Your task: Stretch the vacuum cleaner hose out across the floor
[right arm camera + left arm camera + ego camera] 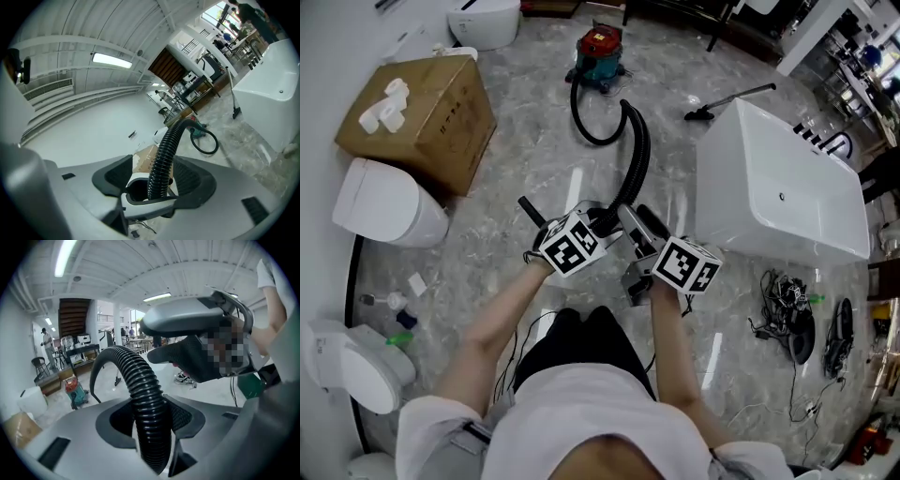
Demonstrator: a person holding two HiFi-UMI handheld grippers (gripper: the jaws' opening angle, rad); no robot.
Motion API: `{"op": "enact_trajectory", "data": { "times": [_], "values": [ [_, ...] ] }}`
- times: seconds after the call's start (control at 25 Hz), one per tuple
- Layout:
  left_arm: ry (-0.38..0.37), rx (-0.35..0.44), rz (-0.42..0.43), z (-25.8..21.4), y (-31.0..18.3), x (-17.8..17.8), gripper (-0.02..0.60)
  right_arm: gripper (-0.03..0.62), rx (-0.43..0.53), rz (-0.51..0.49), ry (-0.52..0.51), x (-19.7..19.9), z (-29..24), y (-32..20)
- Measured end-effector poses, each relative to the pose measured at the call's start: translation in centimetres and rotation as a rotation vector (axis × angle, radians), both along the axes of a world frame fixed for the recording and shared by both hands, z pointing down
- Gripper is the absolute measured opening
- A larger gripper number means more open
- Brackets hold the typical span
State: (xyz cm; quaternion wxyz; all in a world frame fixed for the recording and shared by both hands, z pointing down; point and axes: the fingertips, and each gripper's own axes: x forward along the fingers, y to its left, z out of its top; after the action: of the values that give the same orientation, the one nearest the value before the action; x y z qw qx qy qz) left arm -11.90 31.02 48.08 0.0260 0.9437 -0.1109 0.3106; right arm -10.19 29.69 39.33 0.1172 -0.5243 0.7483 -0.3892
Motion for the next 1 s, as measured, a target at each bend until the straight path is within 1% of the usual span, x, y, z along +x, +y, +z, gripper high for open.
{"op": "enact_trajectory", "data": {
  "times": [0.12, 0.28, 0.4, 0.52, 0.6, 0.68, 0.8, 0.84, 0.92, 1.0],
  "values": [
    [-0.064, 0.097, 0.029, 0.1, 0.6, 0.1, 0.176, 0.259, -0.034, 0.038, -0.005, 0.3, 0.8, 0.1],
    [-0.142, 0.234, 0.097, -0.2, 1.9, 0.7, 0.176, 0.259, -0.080, 0.101, -0.038, 1.5, 1.9, 0.2],
    [-0.181, 0.319, 0.143, -0.7, 2.7, 1.1, 0.176, 0.258, -0.078, 0.155, -0.074, 2.5, 2.3, 0.6],
    [-0.242, 0.421, 0.212, -0.7, 3.5, 1.1, 0.176, 0.258, -0.110, 0.175, -0.094, 2.5, 3.3, 0.9],
    [-0.295, 0.492, 0.246, -0.3, 3.7, 0.9, 0.176, 0.258, -0.141, 0.187, -0.127, 2.4, 4.1, 1.1],
    [-0.353, 0.561, 0.279, 0.0, 3.6, 0.8, 0.176, 0.247, -0.161, 0.209, -0.190, 2.6, 4.7, 1.4],
    [-0.413, 0.630, 0.327, -0.2, 3.7, 1.3, 0.183, 0.220, -0.169, 0.262, -0.348, 3.4, 5.2, 1.9],
    [-0.423, 0.641, 0.335, -0.3, 3.8, 1.4, 0.189, 0.207, -0.165, 0.284, -0.408, 3.7, 5.2, 2.0],
    [-0.419, 0.657, 0.348, -0.6, 4.0, 1.6, 0.196, 0.190, -0.146, 0.322, -0.520, 4.1, 5.1, 2.0],
    [-0.402, 0.666, 0.360, -0.8, 4.1, 1.7, 0.206, 0.179, -0.126, 0.346, -0.595, 4.4, 5.0, 2.0]
  ]
}}
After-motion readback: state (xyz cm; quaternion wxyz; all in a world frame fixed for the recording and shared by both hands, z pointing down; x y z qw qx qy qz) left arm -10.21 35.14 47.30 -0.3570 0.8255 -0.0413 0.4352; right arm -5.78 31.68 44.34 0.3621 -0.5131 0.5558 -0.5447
